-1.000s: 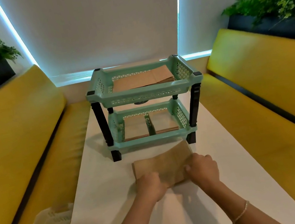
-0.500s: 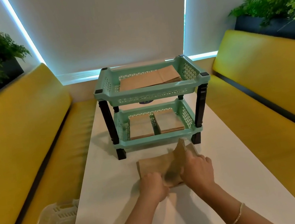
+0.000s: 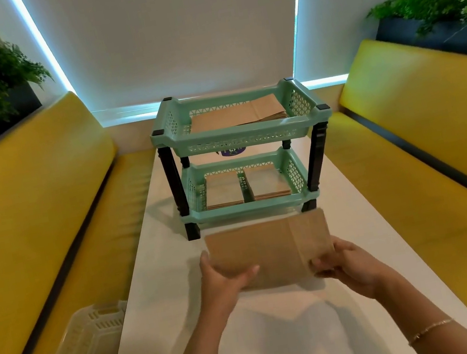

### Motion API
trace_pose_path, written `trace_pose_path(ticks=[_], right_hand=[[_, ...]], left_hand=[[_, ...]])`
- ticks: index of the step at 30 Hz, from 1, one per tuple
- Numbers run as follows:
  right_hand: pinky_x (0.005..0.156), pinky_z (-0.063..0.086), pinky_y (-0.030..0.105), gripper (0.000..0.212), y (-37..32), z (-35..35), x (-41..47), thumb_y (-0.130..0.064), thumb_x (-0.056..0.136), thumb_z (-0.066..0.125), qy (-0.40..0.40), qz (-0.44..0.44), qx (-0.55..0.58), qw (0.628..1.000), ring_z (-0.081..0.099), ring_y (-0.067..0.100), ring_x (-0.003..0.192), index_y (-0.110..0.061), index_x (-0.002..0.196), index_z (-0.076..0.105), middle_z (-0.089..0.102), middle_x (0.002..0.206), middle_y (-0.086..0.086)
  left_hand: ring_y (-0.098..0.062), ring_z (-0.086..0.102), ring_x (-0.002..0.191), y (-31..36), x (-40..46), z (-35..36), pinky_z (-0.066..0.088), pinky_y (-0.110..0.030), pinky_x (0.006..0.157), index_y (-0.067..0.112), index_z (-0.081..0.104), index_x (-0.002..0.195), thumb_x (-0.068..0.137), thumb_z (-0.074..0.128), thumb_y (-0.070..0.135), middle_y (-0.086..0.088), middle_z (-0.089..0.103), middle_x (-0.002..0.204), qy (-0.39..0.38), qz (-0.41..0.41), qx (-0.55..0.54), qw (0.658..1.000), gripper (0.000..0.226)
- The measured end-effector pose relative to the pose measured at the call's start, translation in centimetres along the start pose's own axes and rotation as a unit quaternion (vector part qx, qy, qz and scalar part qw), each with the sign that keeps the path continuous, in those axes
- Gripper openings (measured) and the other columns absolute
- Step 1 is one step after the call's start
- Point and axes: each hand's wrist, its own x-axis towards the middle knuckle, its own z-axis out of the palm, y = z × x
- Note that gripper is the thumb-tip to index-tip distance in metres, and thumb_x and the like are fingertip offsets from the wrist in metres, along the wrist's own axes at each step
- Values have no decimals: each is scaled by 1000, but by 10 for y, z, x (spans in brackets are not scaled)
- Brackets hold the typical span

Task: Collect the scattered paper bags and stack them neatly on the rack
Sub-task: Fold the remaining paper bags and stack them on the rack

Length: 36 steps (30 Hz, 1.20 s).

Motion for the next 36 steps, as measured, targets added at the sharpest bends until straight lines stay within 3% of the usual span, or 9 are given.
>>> trace_pose_path(ticks=[3, 5, 8, 14, 23, 28, 31, 33, 36], right_hand=[[71, 50, 27, 36, 20, -1, -14, -14, 62, 77, 42, -22, -81, 996, 61, 26, 91, -13, 97, 67, 67, 97, 11], [65, 52, 25, 22, 31, 4, -20, -1, 73, 74, 96, -41, -97, 990, 65, 24, 86, -15, 89, 68, 69, 92, 11], [61, 56, 27, 26, 46, 10, -23, 6, 70, 74, 158, -53, -80, 983, 67, 27, 84, -14, 86, 69, 71, 90, 12], [74, 53, 36, 31, 39, 12, -30, 15, 75, 64, 193, -95, -46, 976, 63, 29, 87, -14, 85, 67, 68, 90, 11], [58, 53, 18, 32, 55, 7, -37, 12, 78, 64, 177, -84, -64, 978, 65, 13, 79, -19, 84, 68, 70, 86, 2], [72, 55, 28, 27, 45, 4, -38, 10, 76, 67, 158, -102, -61, 980, 66, 21, 87, -14, 88, 70, 71, 92, 7], [67, 53, 26, 27, 51, 4, -40, 8, 75, 69, 162, -74, -80, 981, 64, 20, 85, -18, 84, 67, 69, 91, 7], [63, 52, 24, 27, 52, 3, -40, 6, 74, 71, 169, -61, -79, 981, 64, 20, 83, -19, 84, 66, 68, 88, 5], [65, 51, 26, 24, 38, -3, -39, 5, 72, 73, 174, -63, -90, 979, 62, 22, 85, -14, 84, 64, 67, 89, 7]], left_hand=[[-22, 65, 96, -13, -15, -2, 54, -36, 84, 18, 59, 106, 62, 83, -2, -9, 69, 105, -7, 38, -90, 995, 54], [-18, 68, 86, -20, -22, 1, 55, -26, 73, 19, 64, 94, 64, 80, -6, -7, 71, 95, -9, 52, -94, 994, 43], [-15, 69, 81, -27, -29, 3, 56, -26, 70, 17, 65, 92, 62, 82, -4, -5, 72, 92, -11, 50, -98, 994, 41], [-5, 70, 74, -16, -40, 6, 55, -17, 65, 18, 65, 92, 63, 80, -7, 8, 74, 79, -40, 89, -107, 989, 41], [4, 67, 68, -26, -45, 9, 52, -12, 65, 18, 67, 85, 65, 78, -8, 16, 72, 70, -73, 79, -69, 992, 35], [-9, 69, 80, -20, -39, 0, 55, -18, 73, 14, 69, 90, 63, 80, -4, 6, 74, 81, -73, 80, -70, 992, 34], [-18, 66, 89, -29, -39, -3, 52, -26, 79, 14, 67, 98, 64, 83, 3, -4, 72, 96, -83, 56, 26, 995, 39], [-15, 64, 87, -34, -40, -7, 51, -19, 73, 11, 66, 106, 67, 82, 6, -4, 68, 100, -108, 26, 94, 989, 43], [-9, 64, 77, -20, -39, -16, 51, -12, 64, 1, 64, 108, 69, 78, -2, -6, 69, 97, -129, 10, 71, 989, 41]])
